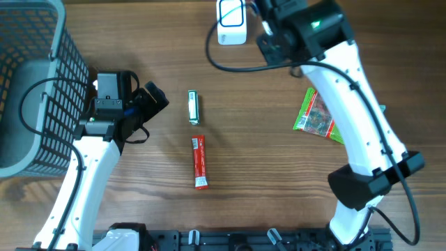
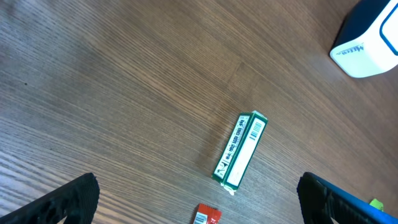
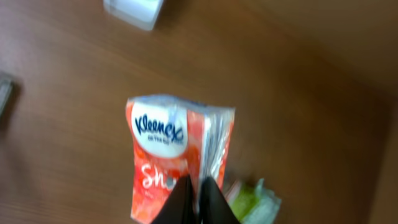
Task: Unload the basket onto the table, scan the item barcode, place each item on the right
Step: 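Carry the Kleenex pack right and place it on the snack bag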
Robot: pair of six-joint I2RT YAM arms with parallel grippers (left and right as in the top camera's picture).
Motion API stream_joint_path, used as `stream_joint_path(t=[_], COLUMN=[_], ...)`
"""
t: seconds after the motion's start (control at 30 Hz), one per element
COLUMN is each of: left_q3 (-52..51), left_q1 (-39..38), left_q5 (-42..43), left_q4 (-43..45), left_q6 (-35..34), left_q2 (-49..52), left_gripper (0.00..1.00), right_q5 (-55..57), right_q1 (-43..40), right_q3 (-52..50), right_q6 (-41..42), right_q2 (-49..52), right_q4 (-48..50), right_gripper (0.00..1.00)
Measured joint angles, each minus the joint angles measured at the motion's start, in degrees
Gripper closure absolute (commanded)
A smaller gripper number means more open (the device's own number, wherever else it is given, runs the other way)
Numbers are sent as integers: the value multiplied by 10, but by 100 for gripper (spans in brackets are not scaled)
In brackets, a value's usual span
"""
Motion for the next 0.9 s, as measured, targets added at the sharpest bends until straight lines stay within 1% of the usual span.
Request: stream_joint_path(t=[0.07,0.17,0.3,0.4,0.5,0.6,0.7,0.73,0.77,0.8,0.87,0.9], left_q3=[0,0,0,0,0,0,0,0,0,0,0,0], left_q1=[0,0,0,0,0,0,0,0,0,0,0,0], left_q5=[0,0,0,0,0,0,0,0,0,0,0,0], left_q4=[1,0,0,0,0,0,0,0,0,0,0,0], left_q6=[0,0,0,0,0,0,0,0,0,0,0,0], left_q2=[0,0,0,0,0,0,0,0,0,0,0,0], left_gripper=[0,0,0,0,0,0,0,0,0,0,0,0], right_q5=[-30,-83,-134,-151,-157,-157,-157,-157,-157,-157,-157,-157], right_q1=[-28,-92,-153,-181,-208,-231,-249,-254,-258,-259,-261,-261], right_q3=[-7,-47,-140,-223,-309,-366,-391,-395,-398,-401,-405,-405], right_q6=[19,41,51,54,58,65,66,67,67,67,72,70], right_q2=[0,0,0,1,0,0,0,0,0,0,0,0], right_q4=[-23,-34,-29,7,67,110,124,127,132,136,143,145], right_gripper=[96,96,96,96,96,96,94,88,74,58,44,43])
